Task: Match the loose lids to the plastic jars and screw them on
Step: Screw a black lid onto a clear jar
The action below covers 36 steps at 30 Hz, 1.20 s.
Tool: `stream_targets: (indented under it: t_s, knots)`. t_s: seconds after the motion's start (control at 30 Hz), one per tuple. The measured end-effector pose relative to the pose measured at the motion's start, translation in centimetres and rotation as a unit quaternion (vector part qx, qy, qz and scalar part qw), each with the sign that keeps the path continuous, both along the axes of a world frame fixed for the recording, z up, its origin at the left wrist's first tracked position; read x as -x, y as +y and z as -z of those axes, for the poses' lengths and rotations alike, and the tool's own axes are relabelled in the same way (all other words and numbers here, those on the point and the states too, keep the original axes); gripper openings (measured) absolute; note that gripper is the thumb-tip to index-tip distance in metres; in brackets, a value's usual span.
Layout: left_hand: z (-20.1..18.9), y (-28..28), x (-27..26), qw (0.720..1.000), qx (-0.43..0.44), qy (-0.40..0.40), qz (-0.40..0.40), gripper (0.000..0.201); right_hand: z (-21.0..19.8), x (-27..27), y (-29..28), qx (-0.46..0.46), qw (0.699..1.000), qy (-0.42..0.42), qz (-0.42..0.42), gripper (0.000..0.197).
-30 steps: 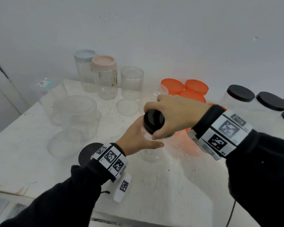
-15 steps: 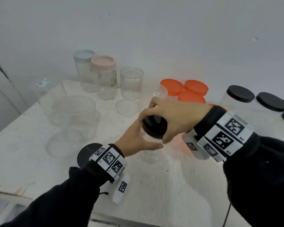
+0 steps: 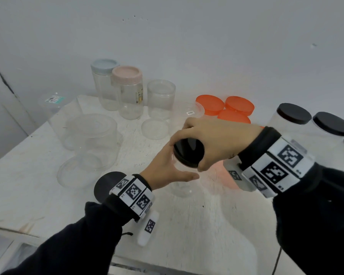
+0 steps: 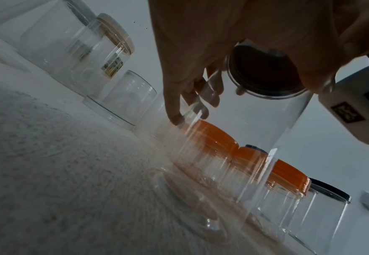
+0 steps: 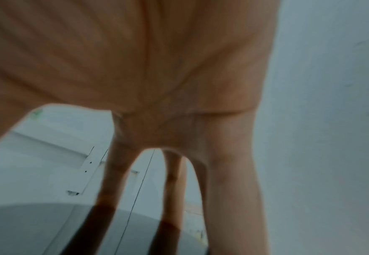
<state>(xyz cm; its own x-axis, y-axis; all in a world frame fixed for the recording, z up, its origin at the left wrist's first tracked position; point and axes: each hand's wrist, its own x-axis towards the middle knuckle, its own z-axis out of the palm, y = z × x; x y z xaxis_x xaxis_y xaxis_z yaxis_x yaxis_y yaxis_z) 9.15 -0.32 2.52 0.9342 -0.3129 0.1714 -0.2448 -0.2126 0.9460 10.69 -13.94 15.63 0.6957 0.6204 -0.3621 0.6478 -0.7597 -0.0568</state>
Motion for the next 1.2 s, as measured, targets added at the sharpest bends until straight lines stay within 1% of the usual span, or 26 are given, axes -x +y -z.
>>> stream_targets:
  t_s: [0.07, 0.1, 0.17, 0.2, 0.23, 0.27, 0.3, 0.33, 0.37, 0.4, 0.47, 0.53, 0.63, 0.7, 0.8, 0.83, 0.9, 0.93, 1.0, 1.03, 1.1, 1.13, 1.17, 1.2]
  knots:
    - [0.0, 0.0, 0.1, 1.000, 0.005, 0.000, -0.002, 0.070, 0.5, 0.2, 0.3, -0.008, 0.998, -0.062, 0.028, 0.061]
    - [0.0, -0.1, 0.1, 1.000, 0.010, 0.001, 0.002, 0.070, 0.8, 0.3, 0.5, -0.014, 0.994, -0.100, 0.044, 0.060]
    - [0.0, -0.2, 0.1, 1.000, 0.014, 0.003, 0.009, 0.071, 1.5, 0.4, 0.7, -0.019, 0.985, -0.159, 0.071, 0.067]
    - [0.1, -0.2, 0.1, 1.000, 0.012, 0.004, 0.009, 0.071, 1.6, 0.4, 0.7, -0.012, 0.982, -0.173, 0.076, 0.070]
    - [0.2, -0.2, 0.2, 1.000, 0.011, 0.006, 0.007, 0.074, 1.5, 0.3, 0.6, 0.000, 0.983, -0.169, 0.072, 0.071]
    - [0.3, -0.1, 0.1, 1.000, 0.009, 0.009, 0.003, 0.078, 1.3, 0.3, 0.4, 0.014, 0.988, -0.138, 0.064, 0.072]
    - [0.4, -0.1, 0.1, 1.000, 0.009, 0.010, -0.001, 0.079, 0.9, 0.2, 0.2, 0.022, 0.995, -0.081, 0.053, 0.073]
    - [0.4, -0.1, 0.1, 1.000, 0.006, 0.007, -0.005, 0.076, 0.3, 0.3, 0.1, 0.023, 0.999, -0.018, 0.040, 0.076]
    - [0.3, -0.1, 0.1, 1.000, 0.002, 0.001, -0.007, 0.072, -0.2, 0.3, 0.1, 0.026, 0.999, 0.021, 0.024, 0.078]
    - [0.3, -0.1, 0.1, 1.000, -0.002, -0.004, -0.008, 0.069, -0.4, 0.2, 0.1, 0.027, 0.999, 0.030, 0.007, 0.079]
    - [0.1, -0.2, 0.1, 1.000, -0.002, -0.005, -0.009, 0.068, -0.2, 0.2, 0.0, 0.014, 1.000, 0.000, 0.005, 0.073]
    - [0.2, -0.1, 0.1, 1.000, 0.004, 0.000, -0.007, 0.070, 0.3, 0.3, 0.3, -0.014, 0.998, -0.058, 0.036, 0.065]
    - [0.5, -0.1, 0.1, 1.000, 0.000, 0.007, -0.002, 0.077, 1.1, 0.4, 0.4, -0.039, 0.988, -0.130, 0.069, 0.069]
    - [0.4, -0.1, 0.1, 1.000, 0.002, 0.010, -0.002, 0.078, 0.9, 0.3, 0.3, -0.019, 0.989, -0.129, 0.063, 0.071]
    - [0.1, -0.1, 0.3, 1.000, 0.002, 0.008, -0.009, 0.072, 0.1, 0.3, 0.1, 0.024, 0.999, -0.030, 0.023, 0.079]
    - [0.0, -0.2, 0.4, 1.000, -0.002, 0.002, -0.012, 0.070, -0.1, 0.3, 0.0, 0.031, 0.999, -0.016, 0.011, 0.082]
    - [-0.1, -0.3, 0.5, 1.000, -0.002, -0.006, -0.015, 0.067, -0.1, 0.4, -0.1, 0.019, 0.999, -0.027, 0.010, 0.079]
    - [-0.2, -0.3, 0.6, 1.000, 0.001, -0.007, -0.014, 0.066, 0.0, 0.5, 0.0, 0.003, 0.999, -0.043, 0.022, 0.074]
    - [-0.5, -0.3, 0.8, 1.000, 0.013, -0.016, -0.010, 0.066, 0.6, 0.8, 0.5, -0.017, 0.994, -0.105, 0.039, 0.058]
    - [-0.6, -0.4, 0.8, 1.000, 0.017, -0.021, -0.005, 0.066, 1.1, 1.0, 0.9, -0.020, 0.989, -0.140, 0.050, 0.055]
    - [-0.7, -0.4, 0.8, 0.999, 0.015, -0.033, 0.003, 0.065, 1.8, 1.3, 1.1, -0.016, 0.980, -0.183, 0.077, 0.057]
    - [-0.6, -0.5, 0.7, 0.999, 0.016, -0.035, 0.005, 0.065, 2.0, 1.3, 0.9, -0.007, 0.979, -0.188, 0.081, 0.060]
    - [-0.5, -0.5, 0.7, 0.999, 0.019, -0.031, 0.004, 0.067, 1.8, 1.1, 0.6, 0.005, 0.981, -0.177, 0.079, 0.064]
    - [-0.4, -0.5, 0.7, 0.999, 0.025, -0.021, 0.000, 0.069, 1.5, 0.9, 0.1, 0.016, 0.987, -0.142, 0.071, 0.068]
